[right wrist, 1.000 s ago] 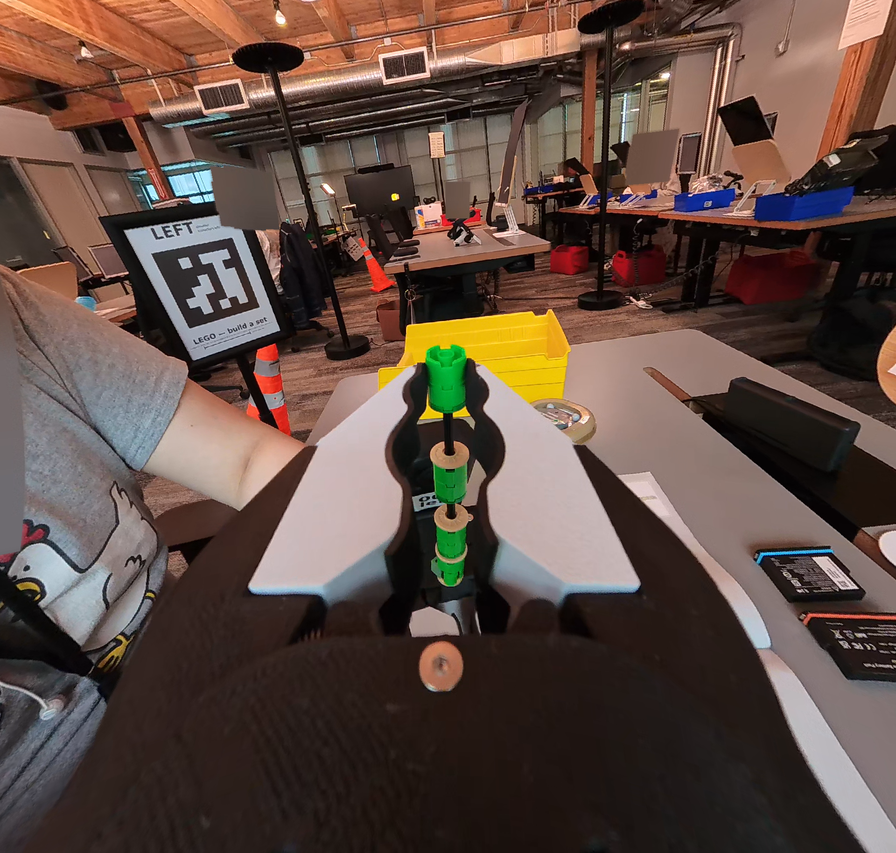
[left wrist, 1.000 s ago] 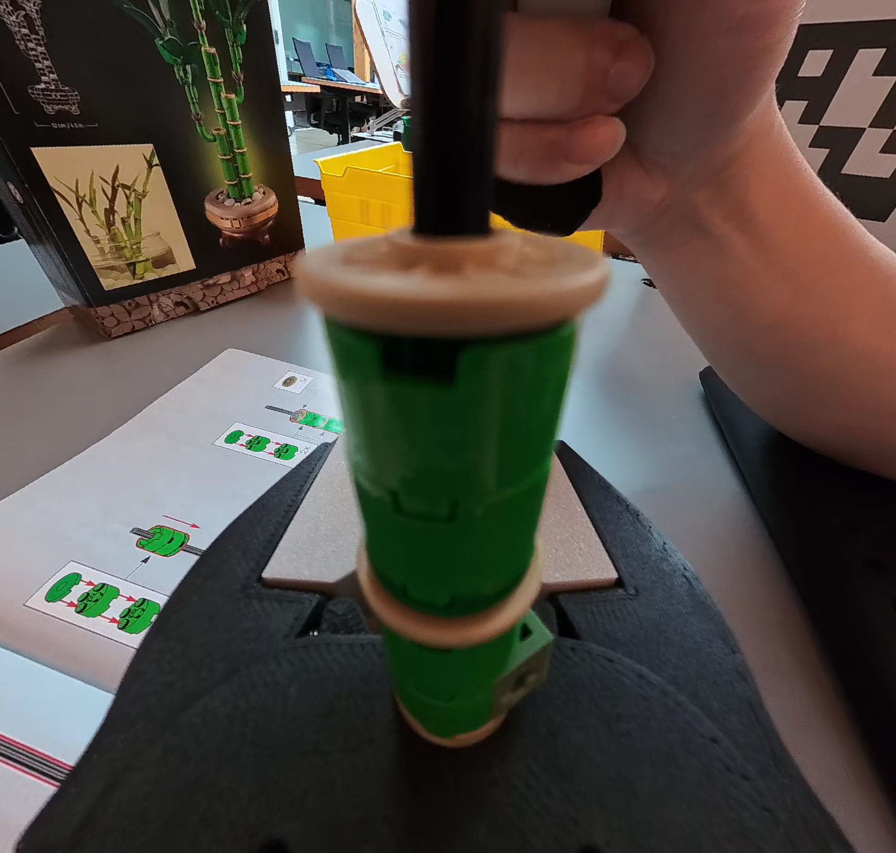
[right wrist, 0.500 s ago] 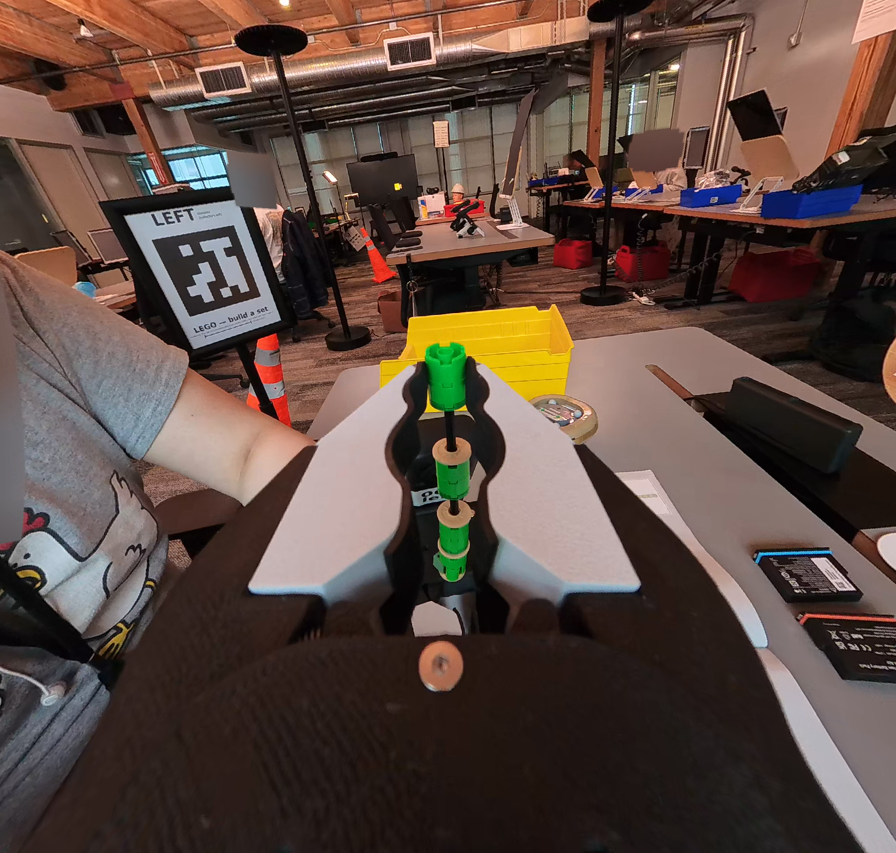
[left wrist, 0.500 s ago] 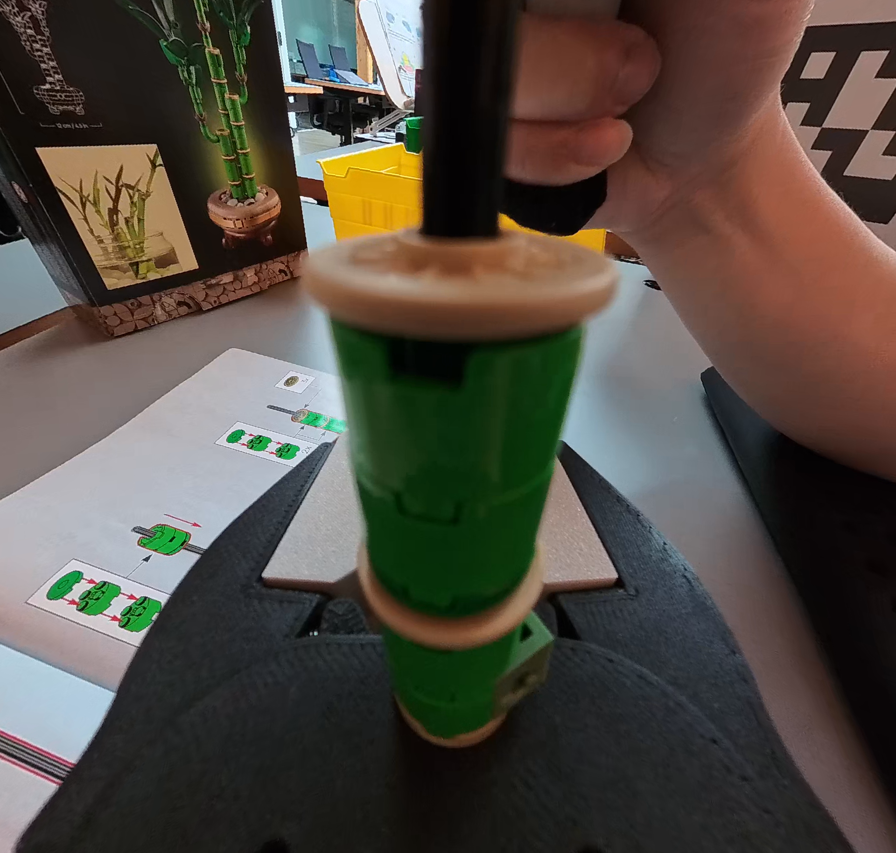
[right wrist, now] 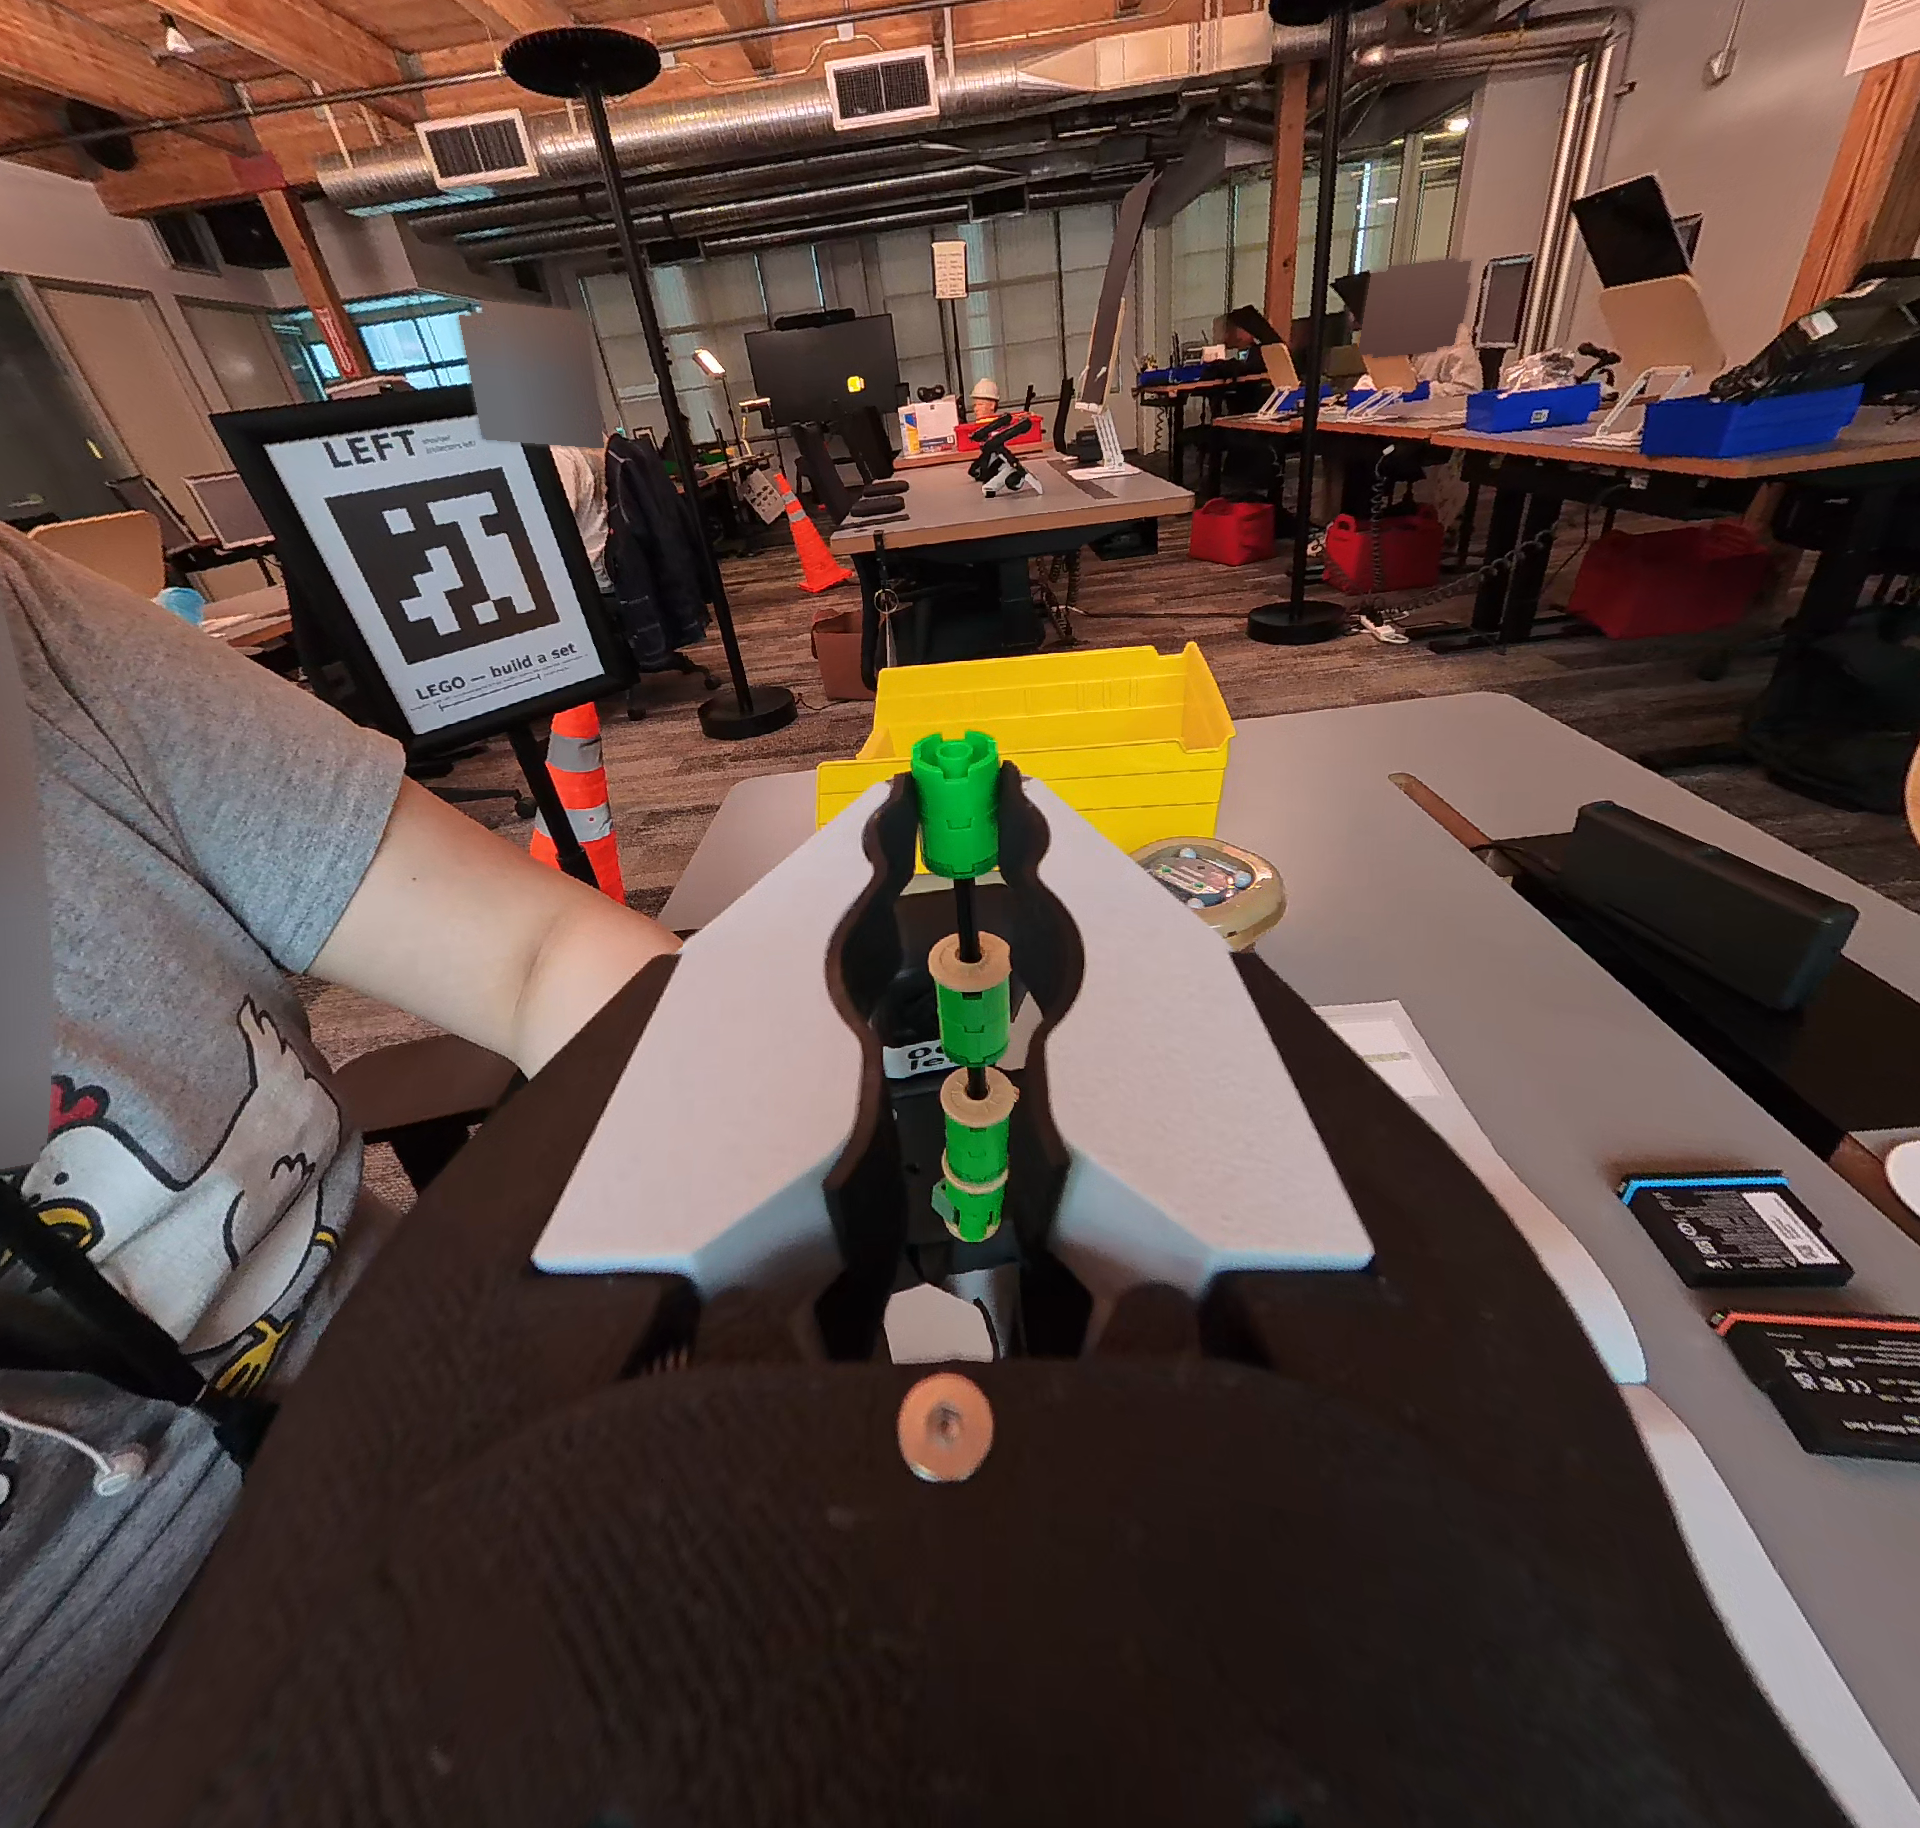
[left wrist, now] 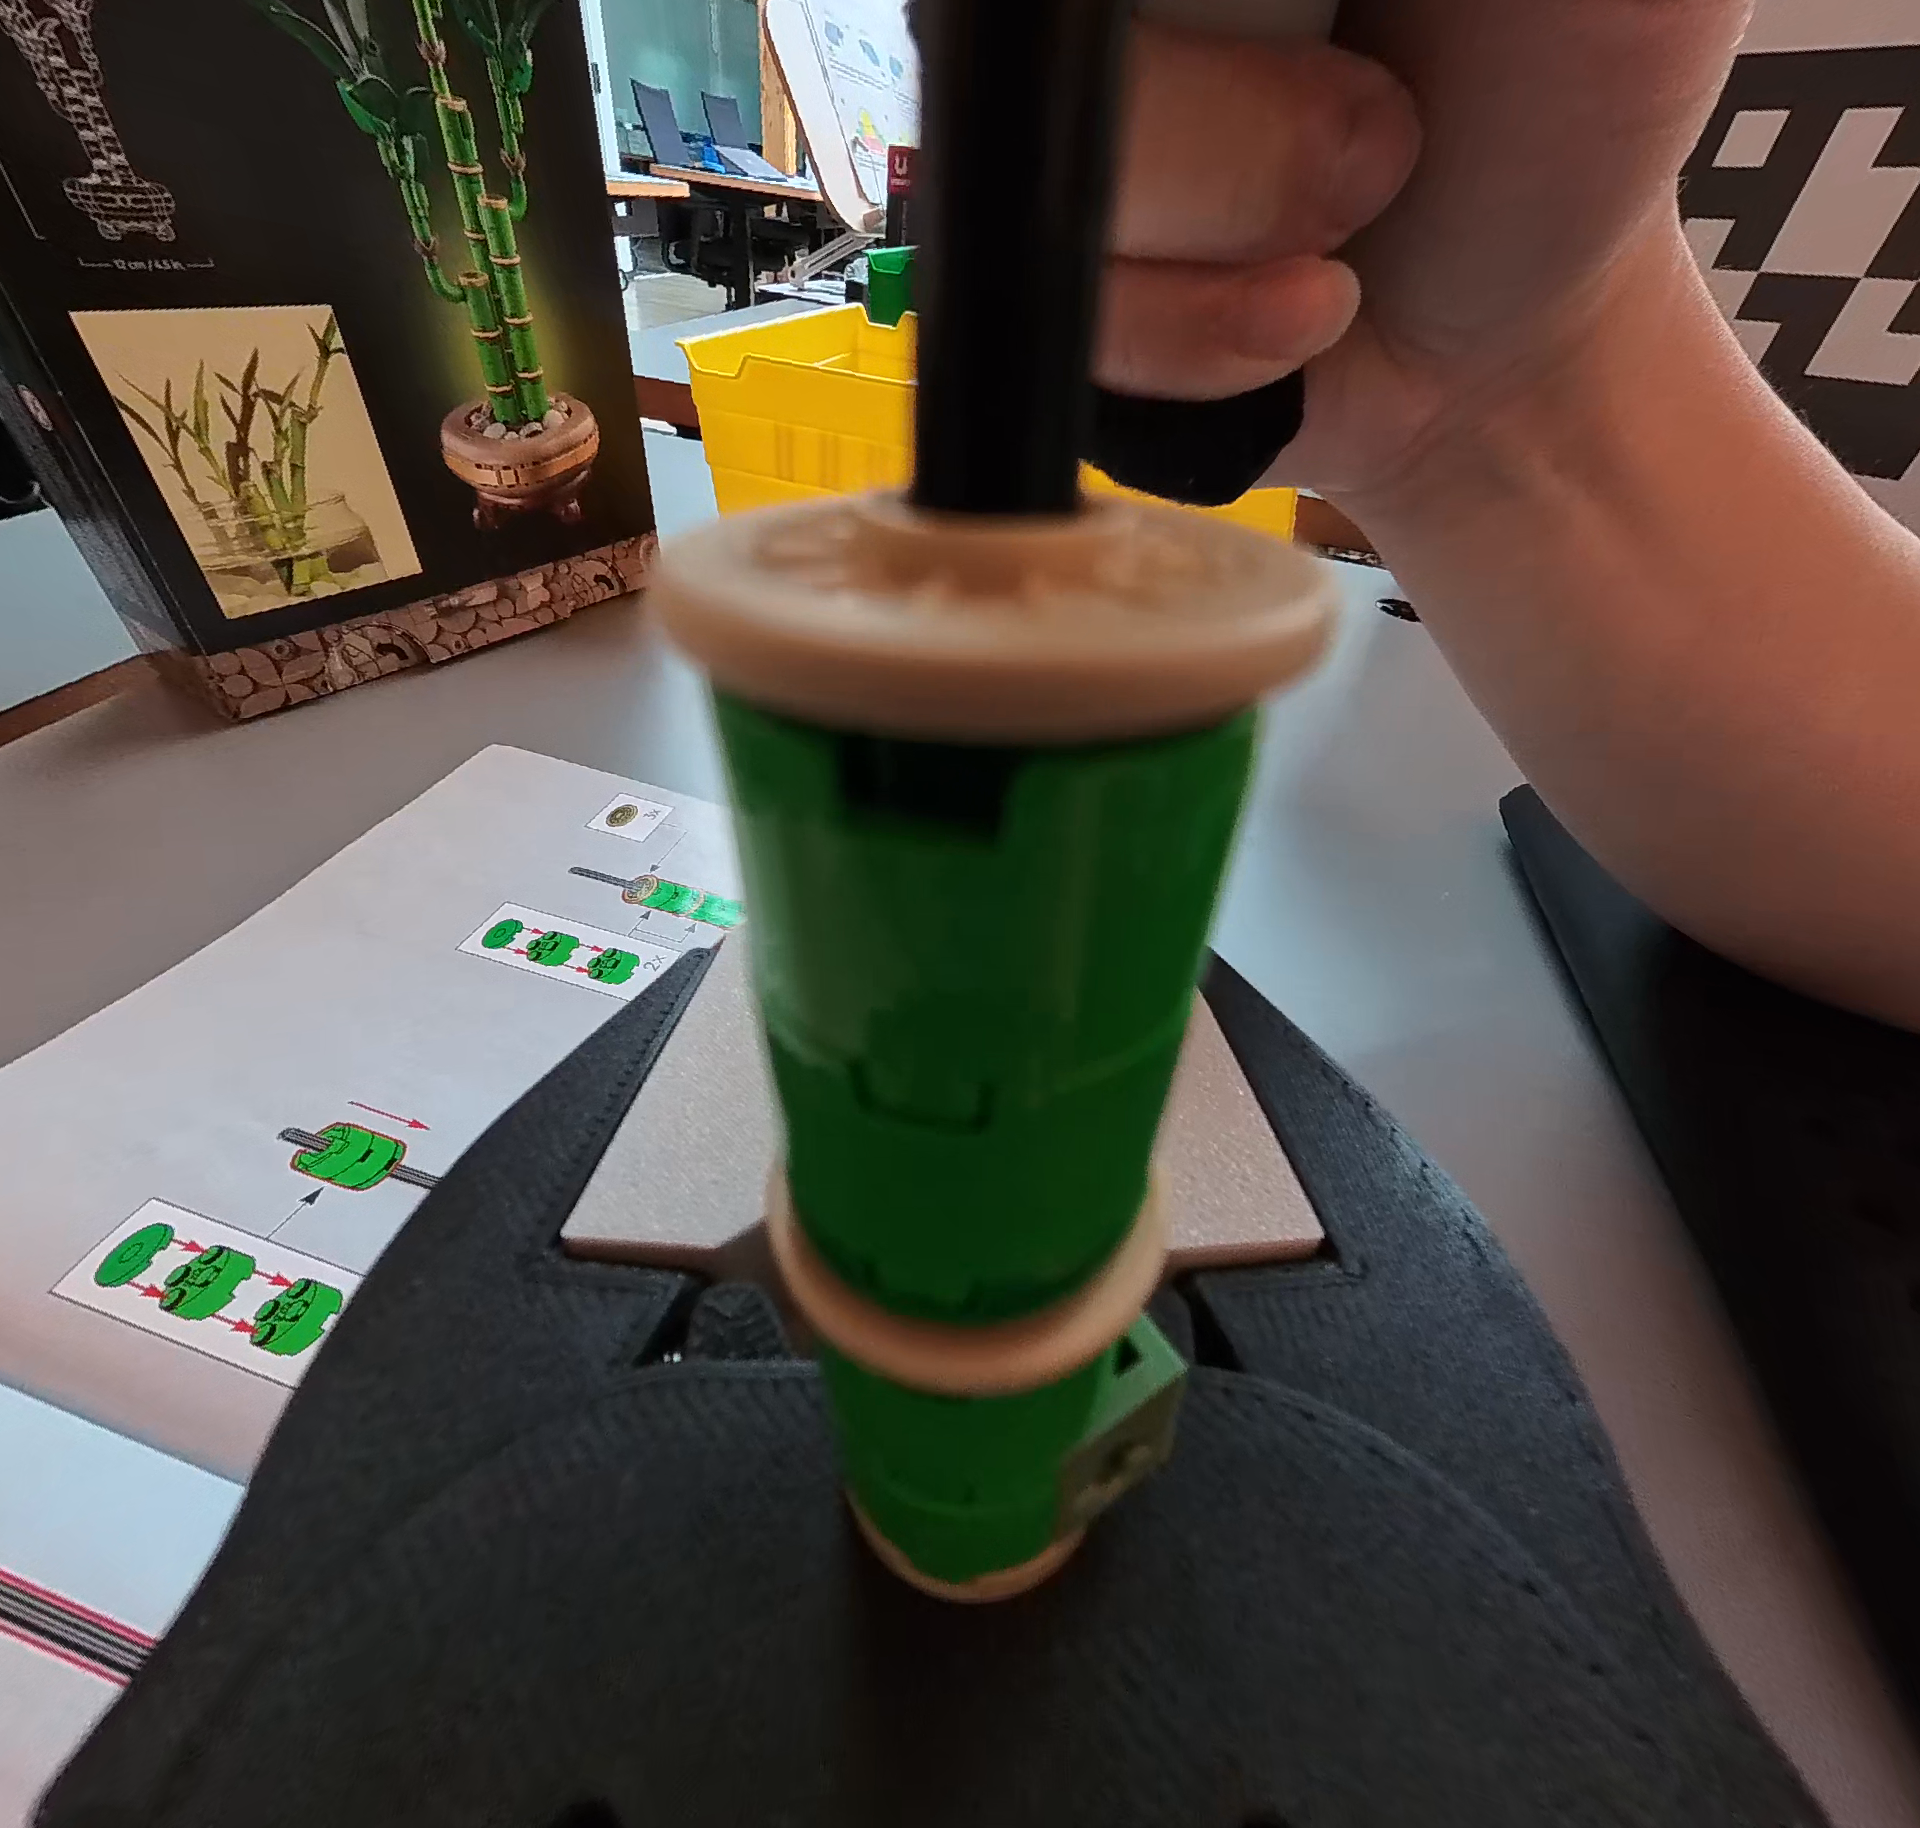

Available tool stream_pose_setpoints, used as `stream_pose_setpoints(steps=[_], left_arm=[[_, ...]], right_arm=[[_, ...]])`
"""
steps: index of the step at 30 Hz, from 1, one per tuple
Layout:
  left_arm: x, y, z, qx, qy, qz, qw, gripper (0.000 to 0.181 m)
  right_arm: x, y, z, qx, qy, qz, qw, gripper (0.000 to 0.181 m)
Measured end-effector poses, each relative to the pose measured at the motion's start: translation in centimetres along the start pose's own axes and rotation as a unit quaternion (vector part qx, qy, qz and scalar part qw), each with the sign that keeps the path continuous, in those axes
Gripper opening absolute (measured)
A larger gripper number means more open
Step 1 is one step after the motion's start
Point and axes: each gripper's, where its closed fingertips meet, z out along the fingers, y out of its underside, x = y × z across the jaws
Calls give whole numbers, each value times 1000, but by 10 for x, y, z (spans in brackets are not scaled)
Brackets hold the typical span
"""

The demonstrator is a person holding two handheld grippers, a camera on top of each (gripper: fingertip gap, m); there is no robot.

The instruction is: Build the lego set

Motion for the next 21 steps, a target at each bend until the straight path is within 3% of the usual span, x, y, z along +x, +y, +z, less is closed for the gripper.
stream_pose_setpoints(steps=[21], left_arm=[[1, 0, 0, -3, 0, 7, 1000, 0]], right_arm=[[6, 0, -4, -2, 15, 1, 1000, 16]])
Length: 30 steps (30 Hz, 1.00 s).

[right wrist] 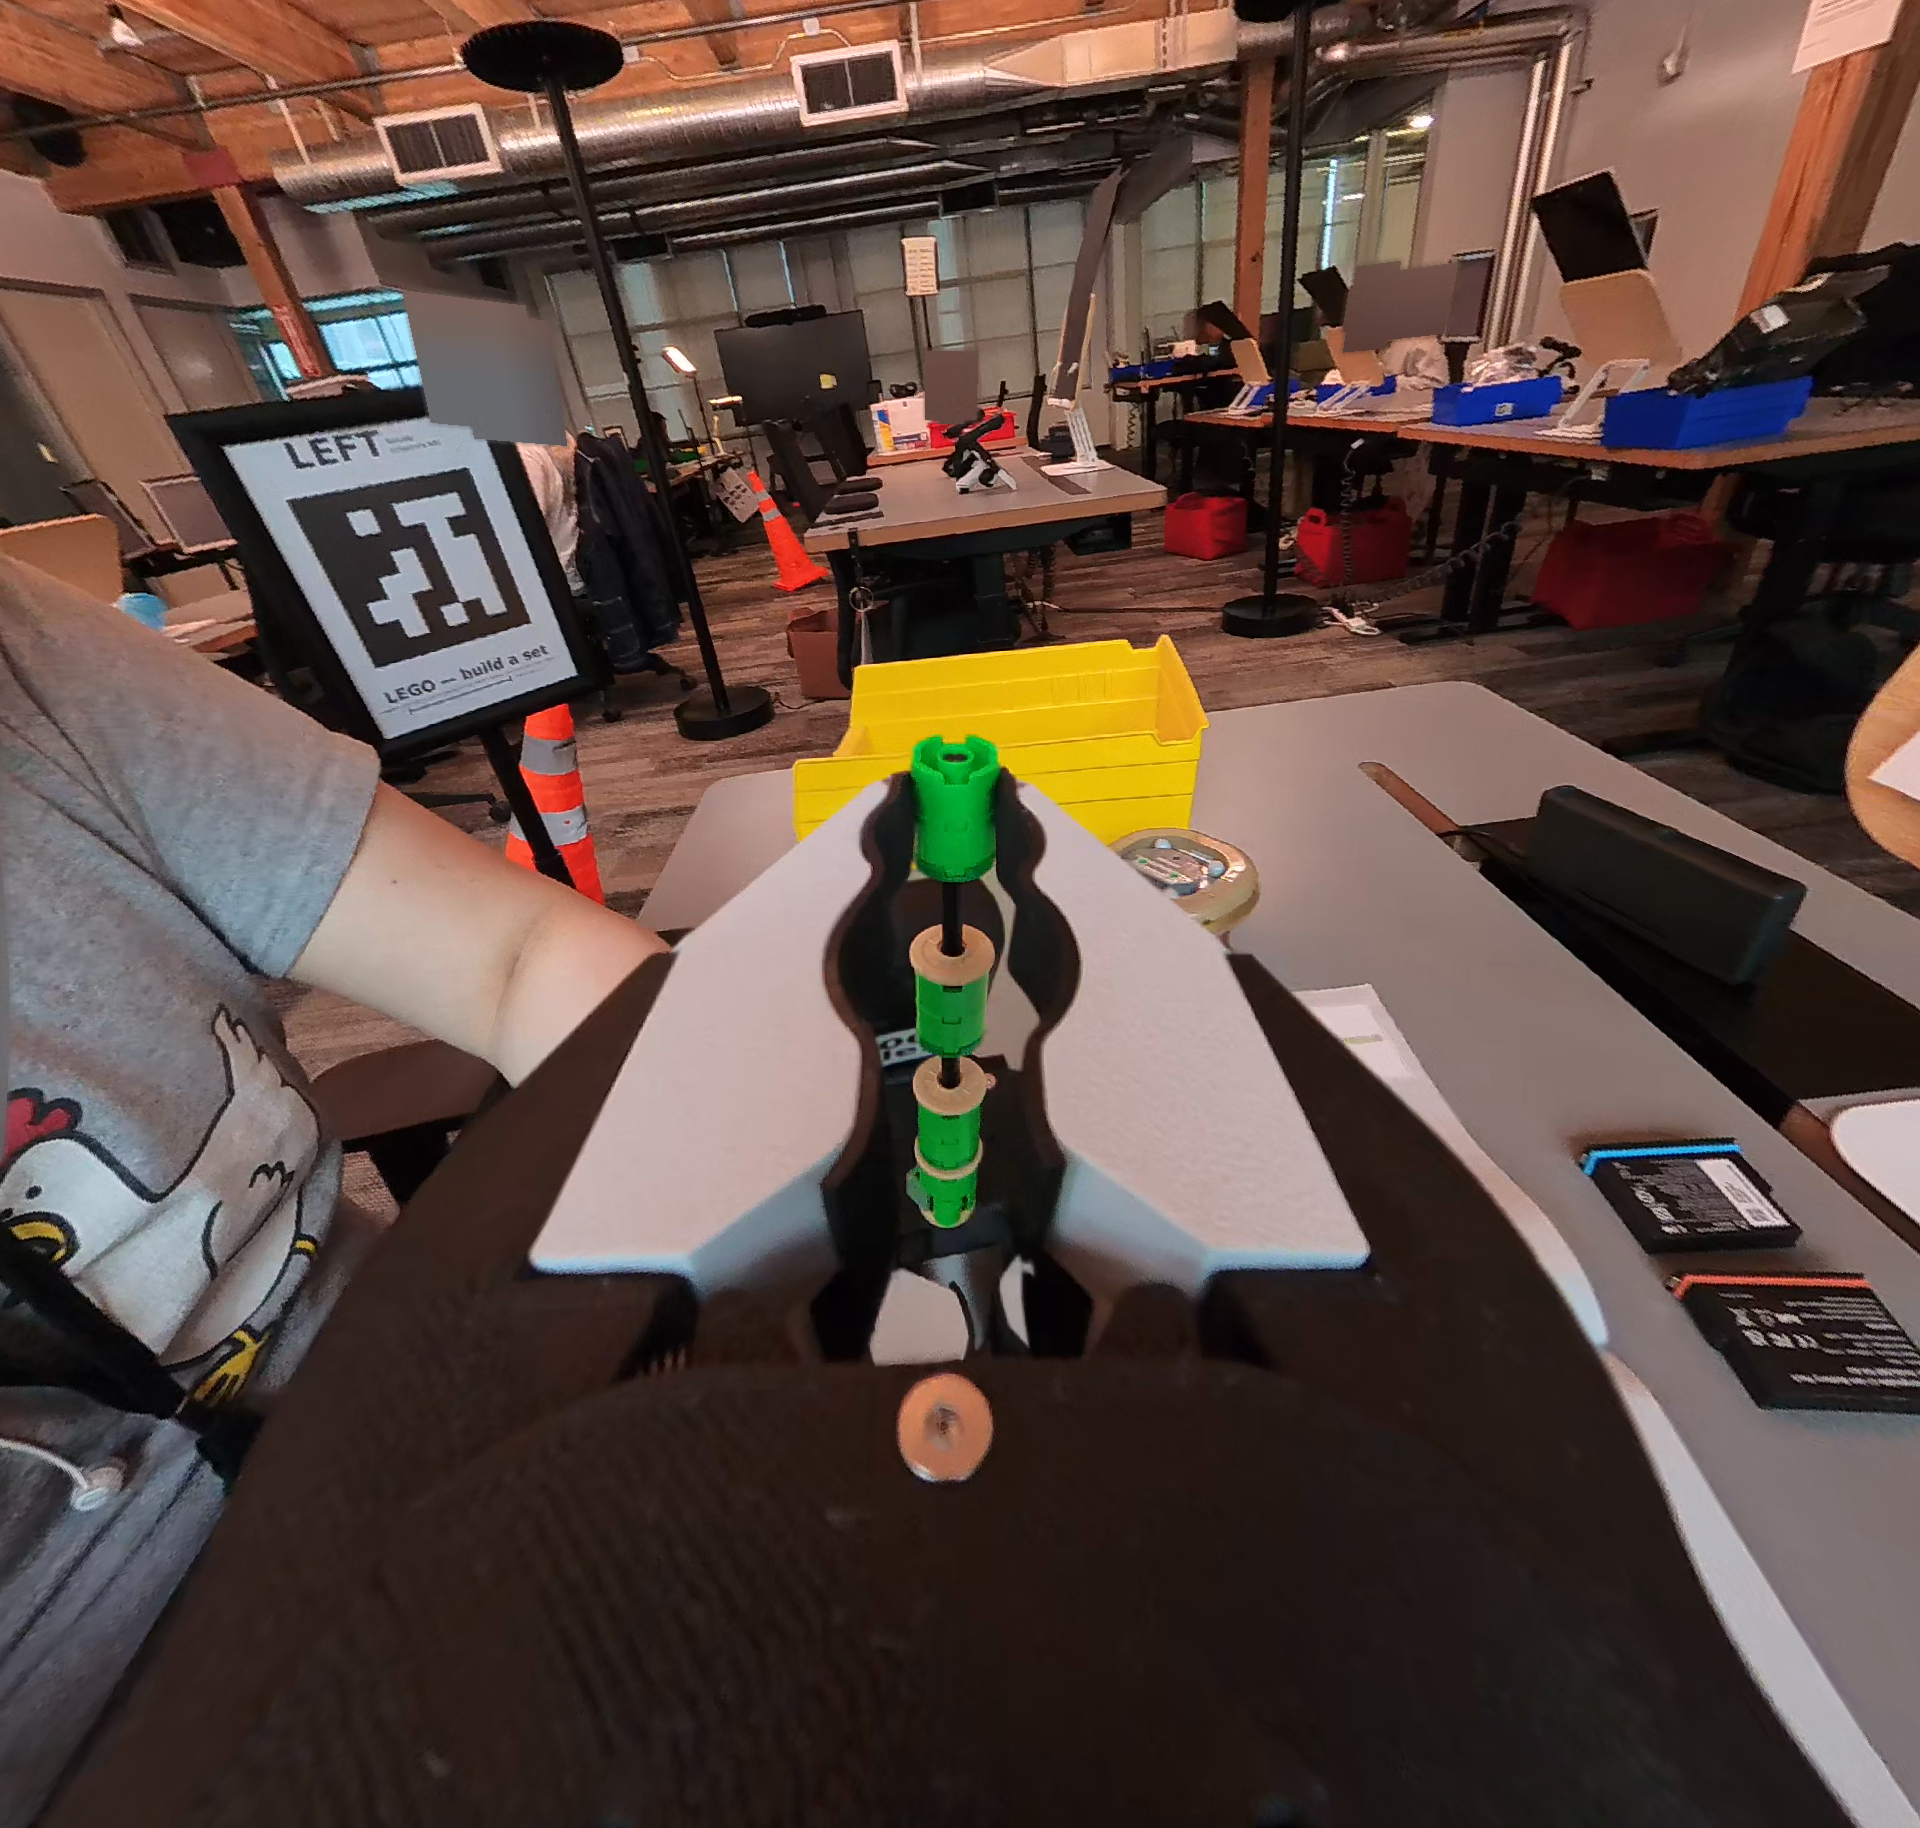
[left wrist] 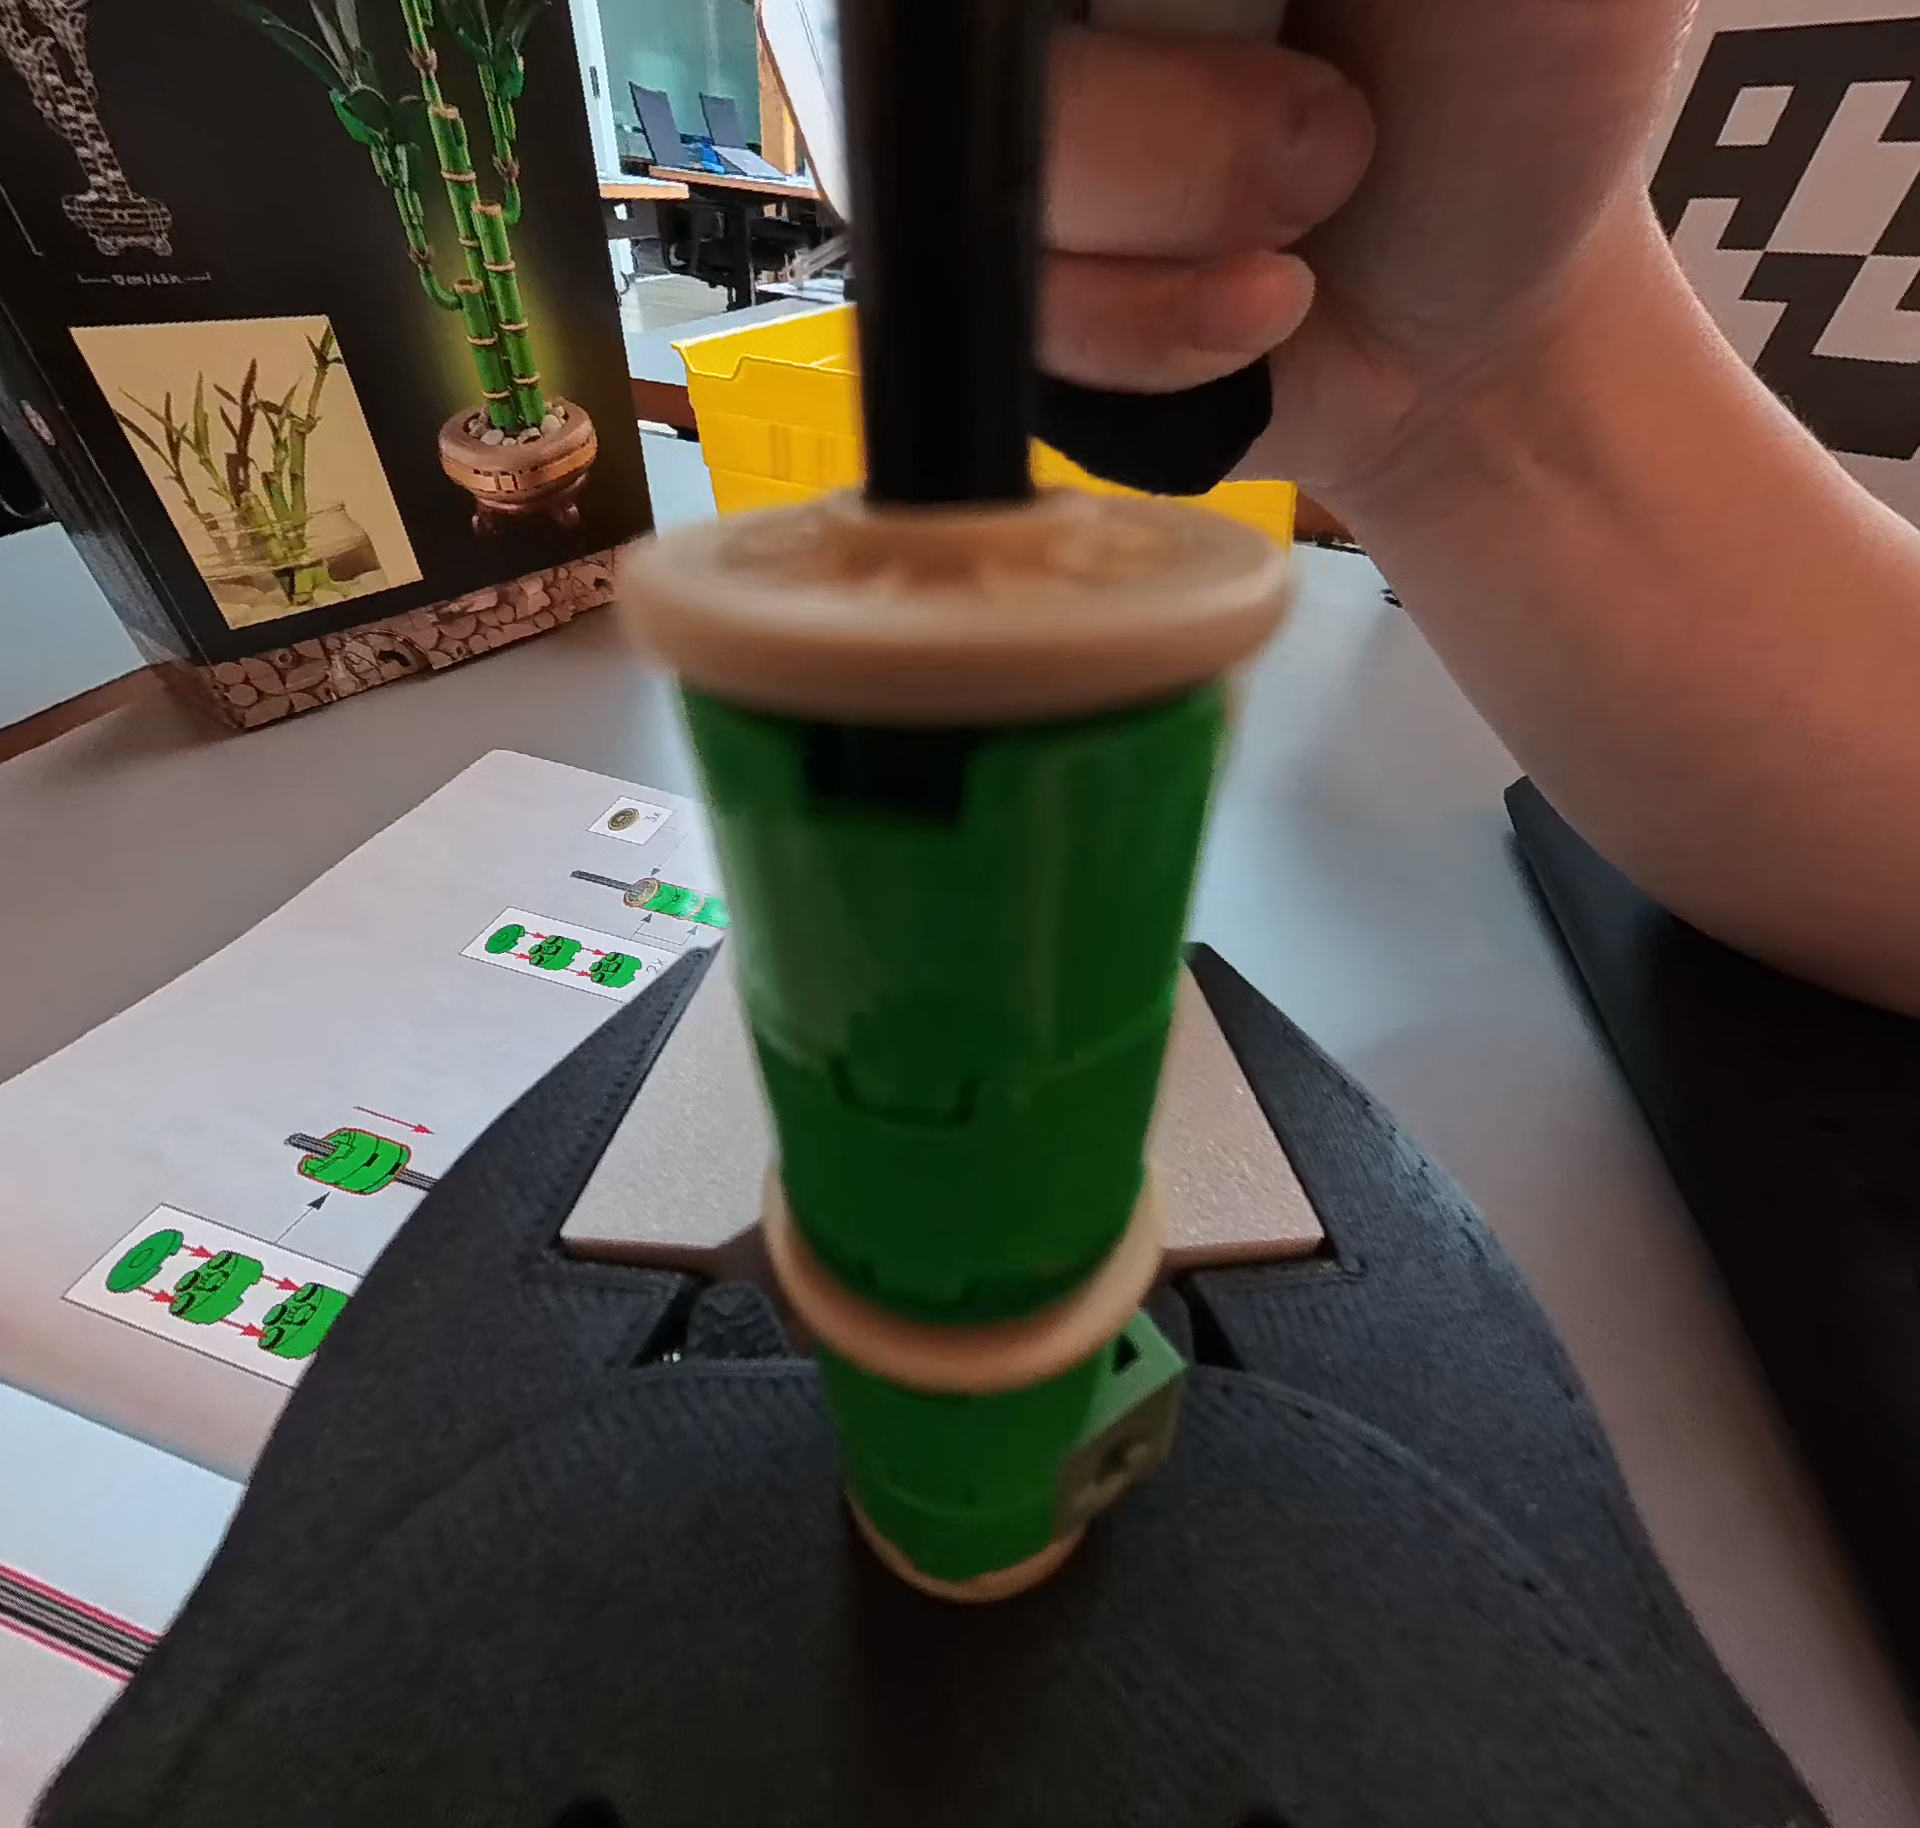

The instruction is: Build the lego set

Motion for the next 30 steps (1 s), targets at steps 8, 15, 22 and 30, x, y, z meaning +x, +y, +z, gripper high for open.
stream_pose_setpoints(steps=[8, 15, 22, 30], left_arm=[[8, -13, -5, -17, 15, 19, 1000, 0], [14, -5, -2, -35, 35, -2, 999, 0], [17, -2, -1, -33, 47, -13, 998, 37], [20, -4, -3, -31, 53, -16, 998, 41]], right_arm=[[-7, -19, -9, 21, 2, 0, 1000, 16], [-5, -15, -8, 9, 11, 2, 1000, 16], [-5, -10, -5, -3, 1, 5, 1000, 15], [-6, -11, -4, -1, 0, 3, 1000, 16]])
